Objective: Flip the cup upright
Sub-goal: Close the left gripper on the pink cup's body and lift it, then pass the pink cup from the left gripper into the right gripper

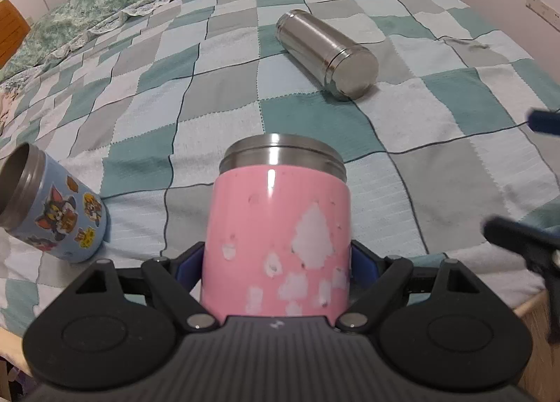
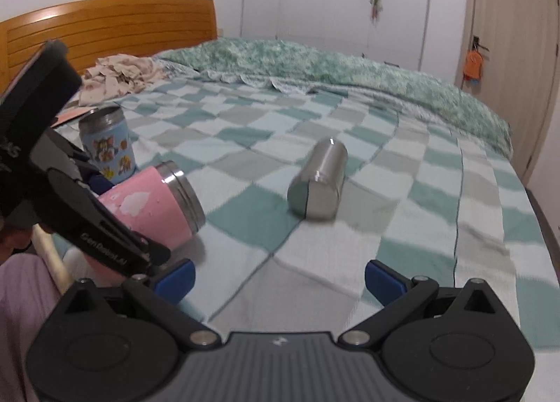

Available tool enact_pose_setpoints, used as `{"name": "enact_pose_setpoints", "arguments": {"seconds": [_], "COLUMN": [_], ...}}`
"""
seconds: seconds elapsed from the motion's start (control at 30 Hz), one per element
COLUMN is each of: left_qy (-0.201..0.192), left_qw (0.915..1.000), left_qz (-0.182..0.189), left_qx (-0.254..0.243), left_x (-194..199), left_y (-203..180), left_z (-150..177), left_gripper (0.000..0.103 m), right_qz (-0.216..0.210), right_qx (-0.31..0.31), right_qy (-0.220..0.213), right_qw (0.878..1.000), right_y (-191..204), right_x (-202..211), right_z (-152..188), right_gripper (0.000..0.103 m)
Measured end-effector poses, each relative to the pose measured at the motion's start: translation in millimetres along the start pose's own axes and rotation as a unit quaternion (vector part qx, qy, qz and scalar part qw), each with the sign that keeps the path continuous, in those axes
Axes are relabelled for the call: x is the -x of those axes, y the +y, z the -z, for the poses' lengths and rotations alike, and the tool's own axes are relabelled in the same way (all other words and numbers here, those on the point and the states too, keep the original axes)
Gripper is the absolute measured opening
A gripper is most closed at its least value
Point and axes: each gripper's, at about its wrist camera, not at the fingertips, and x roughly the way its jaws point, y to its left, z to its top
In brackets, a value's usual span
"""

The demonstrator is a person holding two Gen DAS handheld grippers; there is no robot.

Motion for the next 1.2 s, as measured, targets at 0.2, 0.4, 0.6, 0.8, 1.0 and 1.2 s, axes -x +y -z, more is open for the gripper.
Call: {"name": "enact_pose_setpoints", "arguments": {"seconds": [0.2, 0.4, 0.6, 0.8, 1.0, 1.2], "left_qy": [-0.017, -0.095, -0.164, -0.151, -0.139, -0.140], "left_qw": [0.9998, 0.9941, 0.9847, 0.9868, 0.9879, 0.9871], "left_qz": [0.004, 0.050, 0.056, 0.037, 0.035, 0.045], "left_qx": [0.006, 0.012, 0.016, 0.043, 0.059, 0.063], "left_x": [-2.1, 33.4, 70.6, 61.7, 42.7, 25.5], "left_y": [2.0, 25.8, 77.1, 143.6, 192.0, 207.3], "left_z": [0.7, 10.3, 32.0, 62.3, 87.3, 89.5], "left_gripper": [0.086, 0.103, 0.103, 0.103, 0.103, 0.103], "right_qz": [0.009, 0.016, 0.009, -0.003, -0.003, 0.012], "right_qx": [-0.012, -0.025, -0.036, -0.057, -0.117, -0.195], "right_qy": [0.014, 0.009, -0.003, 0.000, 0.033, 0.076], "right_qw": [1.000, 1.000, 0.999, 0.998, 0.993, 0.978], "right_y": [11.2, 22.8, 49.7, 87.7, 107.6, 103.1], "right_x": [12.8, 21.1, 23.3, -0.7, -42.9, -78.6], "right_z": [17.3, 12.2, -5.4, -29.3, -49.1, -57.3], "right_gripper": [0.103, 0.103, 0.103, 0.103, 0.103, 0.103]}}
